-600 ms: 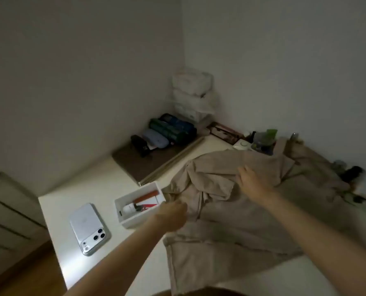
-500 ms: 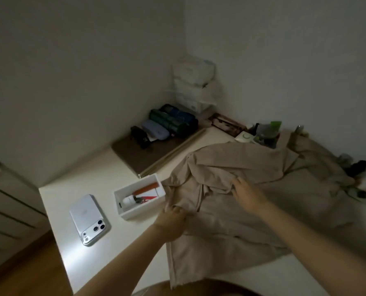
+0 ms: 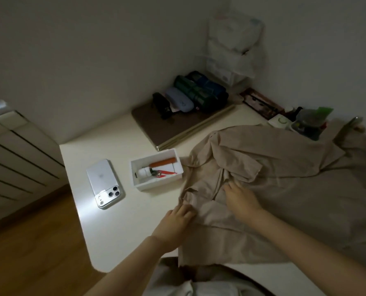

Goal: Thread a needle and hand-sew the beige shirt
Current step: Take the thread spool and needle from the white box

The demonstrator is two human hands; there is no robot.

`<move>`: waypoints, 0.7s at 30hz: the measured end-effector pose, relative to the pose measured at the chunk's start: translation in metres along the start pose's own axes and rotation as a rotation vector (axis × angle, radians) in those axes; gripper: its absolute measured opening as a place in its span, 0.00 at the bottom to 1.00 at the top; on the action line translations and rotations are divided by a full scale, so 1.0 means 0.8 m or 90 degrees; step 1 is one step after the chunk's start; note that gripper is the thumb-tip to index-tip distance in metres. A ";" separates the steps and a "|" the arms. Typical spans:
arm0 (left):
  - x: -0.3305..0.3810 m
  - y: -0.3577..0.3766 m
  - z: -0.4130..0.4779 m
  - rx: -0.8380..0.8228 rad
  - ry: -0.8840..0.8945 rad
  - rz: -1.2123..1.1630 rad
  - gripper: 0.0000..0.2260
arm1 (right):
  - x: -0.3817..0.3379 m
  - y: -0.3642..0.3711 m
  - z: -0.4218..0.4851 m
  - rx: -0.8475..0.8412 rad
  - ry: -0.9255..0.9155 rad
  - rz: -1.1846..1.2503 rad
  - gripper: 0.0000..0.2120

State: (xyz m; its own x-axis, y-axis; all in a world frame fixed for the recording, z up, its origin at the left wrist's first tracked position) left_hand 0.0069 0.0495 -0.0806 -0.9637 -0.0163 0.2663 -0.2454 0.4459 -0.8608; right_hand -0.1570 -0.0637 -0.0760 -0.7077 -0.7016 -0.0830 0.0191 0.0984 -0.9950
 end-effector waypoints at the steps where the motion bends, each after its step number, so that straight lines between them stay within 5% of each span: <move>1: -0.005 -0.007 -0.002 -0.017 0.009 -0.027 0.18 | -0.010 -0.005 0.011 0.001 -0.013 0.033 0.11; 4: -0.031 -0.035 -0.008 0.007 0.009 -0.094 0.15 | -0.048 -0.020 0.044 0.010 -0.075 0.103 0.20; 10: -0.124 -0.122 0.010 0.312 -0.102 -0.164 0.15 | -0.115 -0.029 0.097 0.003 -0.198 0.133 0.24; 21: -0.180 -0.123 0.067 0.131 -0.235 0.116 0.24 | -0.105 -0.028 0.112 -0.025 -0.199 0.078 0.17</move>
State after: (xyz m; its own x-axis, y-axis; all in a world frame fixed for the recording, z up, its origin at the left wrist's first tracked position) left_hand 0.1644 -0.0402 -0.0579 -0.9570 -0.2876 -0.0378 -0.0478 0.2848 -0.9574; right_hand -0.0344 -0.0705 -0.0515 -0.4515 -0.8644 -0.2211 0.0587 0.2185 -0.9741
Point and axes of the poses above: each hand's wrist, its own z-axis towards the middle knuckle, its own y-axis out of the palm, x = y × z, the point moved 4 cm from there along z, towards the middle knuckle, and after that the axes turned 9 degrees about -y, right-handed, at the moved point
